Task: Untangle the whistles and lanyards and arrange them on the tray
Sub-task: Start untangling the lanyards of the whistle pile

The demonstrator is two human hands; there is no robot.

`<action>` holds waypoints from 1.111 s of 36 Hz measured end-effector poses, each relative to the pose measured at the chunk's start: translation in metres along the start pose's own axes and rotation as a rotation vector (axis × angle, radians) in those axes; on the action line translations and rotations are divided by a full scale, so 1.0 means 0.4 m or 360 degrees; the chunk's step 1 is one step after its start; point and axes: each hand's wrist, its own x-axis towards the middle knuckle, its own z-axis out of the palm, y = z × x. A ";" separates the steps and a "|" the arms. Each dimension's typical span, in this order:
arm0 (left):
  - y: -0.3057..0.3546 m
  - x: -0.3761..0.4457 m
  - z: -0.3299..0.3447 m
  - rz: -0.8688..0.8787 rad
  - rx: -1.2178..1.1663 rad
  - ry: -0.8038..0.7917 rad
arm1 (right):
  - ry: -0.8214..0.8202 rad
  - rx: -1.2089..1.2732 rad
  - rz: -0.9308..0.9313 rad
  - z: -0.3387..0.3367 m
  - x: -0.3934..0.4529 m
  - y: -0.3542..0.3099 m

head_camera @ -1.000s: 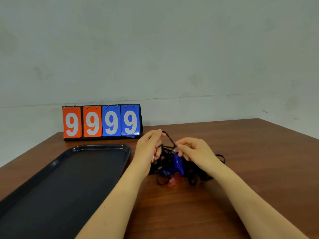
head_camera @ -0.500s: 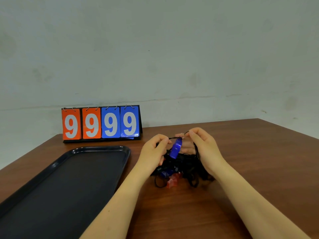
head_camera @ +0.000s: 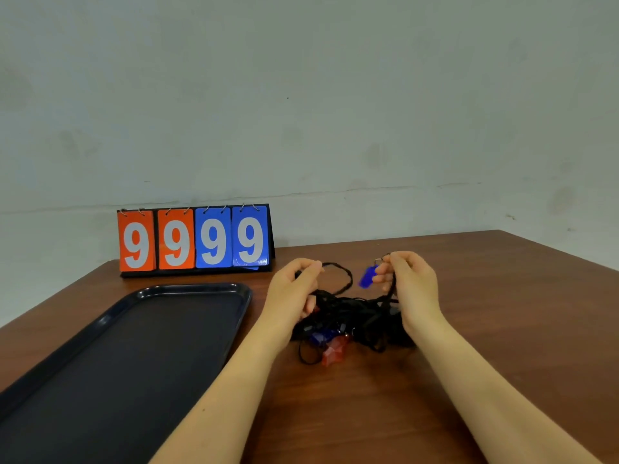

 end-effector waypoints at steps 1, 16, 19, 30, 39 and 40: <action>0.003 0.001 -0.002 -0.0013 -0.0056 0.0024 | -0.0005 -0.0122 -0.0043 -0.005 0.003 0.002; 0.006 0.008 -0.003 0.0046 0.0021 0.0010 | -0.0563 -0.0924 -0.0248 0.031 -0.033 0.032; 0.005 0.008 -0.002 0.0040 0.0038 0.0005 | -0.0619 -0.0652 -0.0251 0.033 -0.038 0.020; -0.012 0.023 -0.014 0.0122 0.0179 0.0202 | 0.0298 0.0191 0.0187 -0.030 0.032 -0.007; 0.008 0.019 -0.033 -0.0166 -0.0202 0.0306 | 0.0116 -0.1398 -0.0075 -0.083 0.073 0.069; 0.012 0.017 -0.033 -0.0168 -0.0196 0.0294 | 0.0087 -0.1637 -0.0142 -0.078 0.070 0.073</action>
